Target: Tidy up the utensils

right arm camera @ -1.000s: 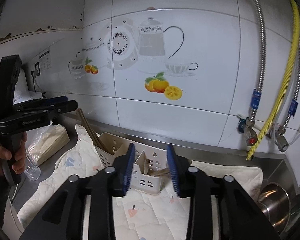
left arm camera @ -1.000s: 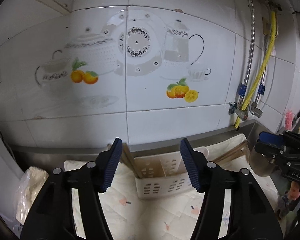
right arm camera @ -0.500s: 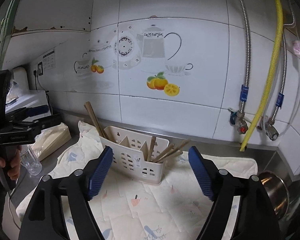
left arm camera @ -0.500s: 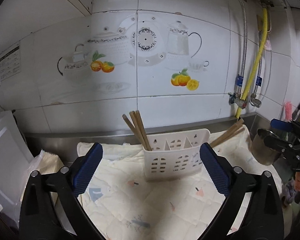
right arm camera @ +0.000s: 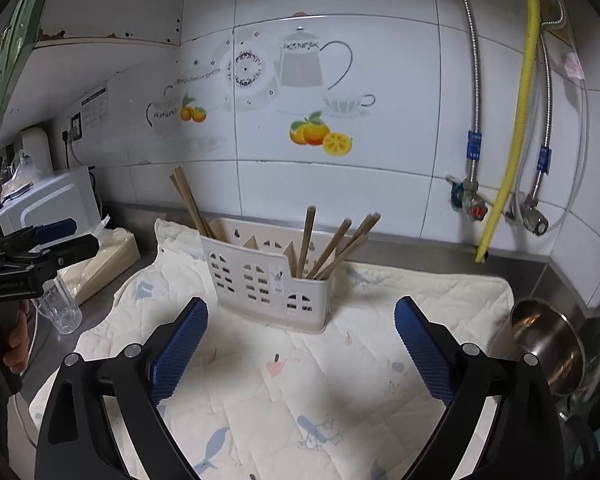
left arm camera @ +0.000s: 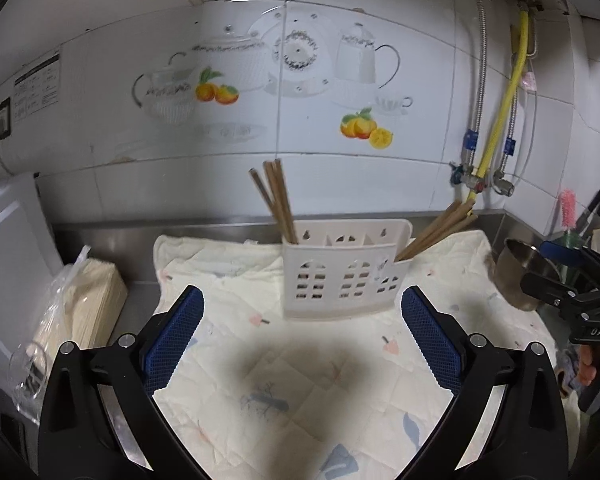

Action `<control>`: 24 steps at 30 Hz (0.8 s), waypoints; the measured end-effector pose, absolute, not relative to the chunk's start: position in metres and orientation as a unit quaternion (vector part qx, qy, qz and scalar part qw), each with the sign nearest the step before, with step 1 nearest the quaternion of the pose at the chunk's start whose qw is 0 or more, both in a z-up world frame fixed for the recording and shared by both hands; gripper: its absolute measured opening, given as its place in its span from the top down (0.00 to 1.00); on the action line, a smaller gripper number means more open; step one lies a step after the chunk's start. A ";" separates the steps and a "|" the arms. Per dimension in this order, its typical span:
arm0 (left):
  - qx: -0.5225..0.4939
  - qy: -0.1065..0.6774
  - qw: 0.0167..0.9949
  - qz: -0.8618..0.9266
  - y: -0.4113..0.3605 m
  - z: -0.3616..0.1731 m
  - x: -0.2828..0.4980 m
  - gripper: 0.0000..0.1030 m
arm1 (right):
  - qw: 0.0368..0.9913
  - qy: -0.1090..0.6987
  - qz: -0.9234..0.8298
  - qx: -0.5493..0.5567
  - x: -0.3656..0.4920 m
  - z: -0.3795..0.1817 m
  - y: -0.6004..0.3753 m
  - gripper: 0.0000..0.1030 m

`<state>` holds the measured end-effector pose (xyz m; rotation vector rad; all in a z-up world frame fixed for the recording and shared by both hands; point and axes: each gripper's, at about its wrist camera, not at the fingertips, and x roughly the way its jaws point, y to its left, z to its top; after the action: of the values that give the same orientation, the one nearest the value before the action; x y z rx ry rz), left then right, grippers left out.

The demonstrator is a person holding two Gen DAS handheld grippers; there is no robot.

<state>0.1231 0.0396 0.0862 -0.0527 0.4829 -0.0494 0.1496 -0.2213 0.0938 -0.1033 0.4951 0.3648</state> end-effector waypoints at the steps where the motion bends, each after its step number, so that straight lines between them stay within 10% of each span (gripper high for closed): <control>1: -0.027 0.241 0.970 -0.021 0.040 0.084 0.121 0.05 | 0.952 0.244 0.175 -0.056 0.147 0.091 -0.220 0.11; 24: -0.019 0.251 0.968 -0.016 0.036 0.055 0.081 0.05 | 0.950 0.264 0.164 -0.034 0.116 0.059 -0.222 0.08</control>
<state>0.0805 0.0360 0.0546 -0.0385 0.5071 -0.0321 0.1158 -0.2220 0.0590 -0.0701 0.5380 0.3337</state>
